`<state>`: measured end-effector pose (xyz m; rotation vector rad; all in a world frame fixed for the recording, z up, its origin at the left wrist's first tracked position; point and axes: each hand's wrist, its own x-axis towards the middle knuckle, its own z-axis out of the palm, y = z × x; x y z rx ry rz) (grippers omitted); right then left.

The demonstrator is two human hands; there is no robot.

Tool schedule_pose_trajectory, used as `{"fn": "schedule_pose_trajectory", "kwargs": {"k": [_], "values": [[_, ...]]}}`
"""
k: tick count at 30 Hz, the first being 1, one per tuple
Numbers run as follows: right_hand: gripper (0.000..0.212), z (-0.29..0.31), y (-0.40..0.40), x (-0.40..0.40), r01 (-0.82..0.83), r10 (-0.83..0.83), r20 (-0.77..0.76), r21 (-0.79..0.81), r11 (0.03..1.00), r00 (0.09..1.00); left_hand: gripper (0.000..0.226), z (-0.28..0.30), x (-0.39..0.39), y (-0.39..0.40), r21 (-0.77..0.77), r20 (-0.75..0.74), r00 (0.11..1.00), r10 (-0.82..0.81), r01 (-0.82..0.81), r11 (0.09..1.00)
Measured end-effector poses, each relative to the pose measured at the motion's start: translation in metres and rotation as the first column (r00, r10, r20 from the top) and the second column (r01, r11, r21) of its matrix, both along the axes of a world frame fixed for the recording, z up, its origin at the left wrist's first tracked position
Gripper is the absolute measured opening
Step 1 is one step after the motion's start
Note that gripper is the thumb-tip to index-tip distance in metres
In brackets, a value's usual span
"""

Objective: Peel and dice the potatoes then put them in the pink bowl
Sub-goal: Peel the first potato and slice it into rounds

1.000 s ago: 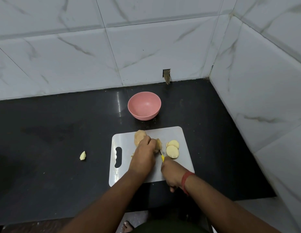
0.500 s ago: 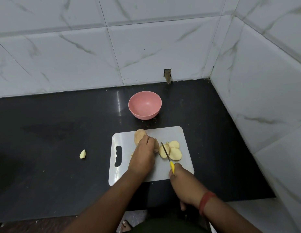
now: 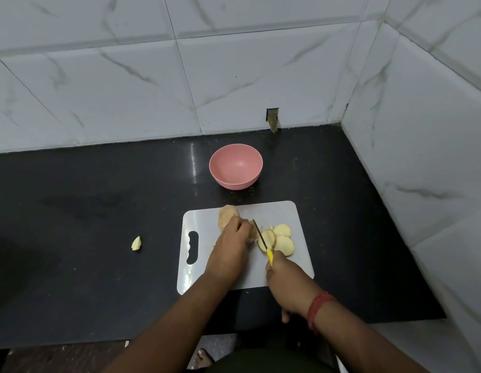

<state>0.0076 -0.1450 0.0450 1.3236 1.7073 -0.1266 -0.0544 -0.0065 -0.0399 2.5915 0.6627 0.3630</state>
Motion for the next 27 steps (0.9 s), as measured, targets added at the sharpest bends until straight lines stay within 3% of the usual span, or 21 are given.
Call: {"fn": "schedule_pose_trajectory", "kwargs": {"k": [2, 7, 9, 10, 13, 14, 15, 16, 17, 18, 20, 21, 22, 23, 24, 25, 26, 27], "values": [[0.027, 0.003, -0.001, 0.001, -0.131, 0.130, 0.020, 0.119, 0.984, 0.991, 0.026, -0.001, 0.000, -0.001, -0.008, 0.008, 1.000, 0.004, -0.004, 1.000], [0.028, -0.004, -0.001, -0.002, -0.195, 0.197, -0.006, 0.120, 0.973, 0.980, 0.028, -0.003, 0.001, -0.004, -0.022, 0.062, 0.998, 0.033, -0.032, 0.999], [0.027, -0.005, 0.000, -0.002, -0.167, 0.176, -0.038, 0.168, 0.972, 0.984, 0.026, -0.005, 0.001, -0.003, -0.006, 0.061, 0.998, 0.024, -0.024, 1.000], [0.029, -0.007, 0.002, -0.002, -0.077, 0.091, -0.065, 0.186, 0.980, 0.994, 0.026, -0.005, 0.000, -0.003, 0.004, 0.059, 0.998, 0.015, -0.015, 1.000], [0.035, -0.001, 0.012, 0.000, 0.051, -0.039, -0.086, 0.135, 0.990, 0.996, 0.027, -0.004, 0.000, -0.005, 0.019, 0.067, 0.998, -0.016, 0.014, 1.000], [0.037, 0.000, 0.015, 0.004, 0.099, -0.087, -0.120, 0.093, 0.991, 0.989, 0.028, -0.004, -0.001, -0.006, 0.020, 0.075, 0.997, -0.019, 0.018, 1.000], [0.039, -0.001, 0.019, 0.007, 0.205, -0.182, -0.253, 0.068, 0.976, 0.950, 0.029, -0.003, -0.001, -0.006, 0.020, 0.079, 0.997, -0.024, 0.023, 1.000], [0.040, 0.001, 0.021, 0.009, 0.367, -0.336, -0.331, 0.035, 0.929, 0.882, 0.029, -0.002, -0.002, -0.005, 0.024, 0.078, 0.996, -0.031, 0.029, 0.999], [0.039, 0.004, 0.024, 0.011, 0.570, -0.521, -0.417, -0.010, 0.822, 0.744, 0.030, -0.002, -0.002, -0.004, 0.034, 0.072, 0.997, -0.037, 0.034, 0.999], [0.034, 0.002, 0.025, 0.013, 0.618, -0.549, -0.517, -0.049, 0.785, 0.657, 0.030, -0.001, -0.003, -0.002, 0.044, 0.064, 0.997, -0.040, 0.037, 0.998], [0.019, 0.004, 0.025, 0.017, 0.575, -0.450, -0.589, 0.030, 0.817, 0.671, 0.031, -0.003, -0.004, 0.000, 0.057, 0.054, 0.998, -0.040, 0.036, 0.998], [0.019, 0.005, 0.022, 0.016, 0.663, -0.518, -0.644, -0.022, 0.748, 0.563, 0.031, -0.004, -0.005, 0.000, 0.064, 0.058, 0.998, -0.034, 0.030, 0.998], [0.017, 0.009, 0.022, 0.010, 0.684, -0.567, -0.647, -0.095, 0.724, 0.510, 0.030, -0.006, -0.006, -0.001, 0.065, 0.061, 0.998, -0.027, 0.023, 0.998], [0.020, 0.012, 0.019, 0.001, 0.807, -0.628, -0.703, -0.131, 0.576, 0.334, 0.028, -0.007, -0.007, -0.002, 0.070, 0.065, 0.998, -0.026, 0.022, 0.997], [0.029, 0.009, 0.014, 0.000, 0.835, -0.665, -0.688, -0.159, 0.528, 0.290, 0.027, -0.008, -0.007, -0.003, 0.077, 0.071, 0.997, -0.035, 0.029, 0.997], [0.032, 0.012, 0.015, 0.001, 0.870, -0.717, -0.674, -0.233, 0.434, 0.177, 0.025, -0.007, -0.007, -0.004, 0.083, 0.081, 0.995, -0.051, 0.045, 0.996], [0.031, 0.010, 0.018, 0.003, 0.893, -0.712, -0.700, -0.353, 0.280, -0.054, 0.023, -0.006, -0.007, -0.003, 0.086, 0.091, 0.993, -0.073, 0.065, 0.994], [0.029, 0.002, 0.021, 0.009, 0.896, -0.610, -0.773, -0.383, 0.226, -0.177, 0.021, -0.003, -0.006, -0.003, 0.089, 0.100, 0.990, -0.098, 0.089, 0.992]]}}
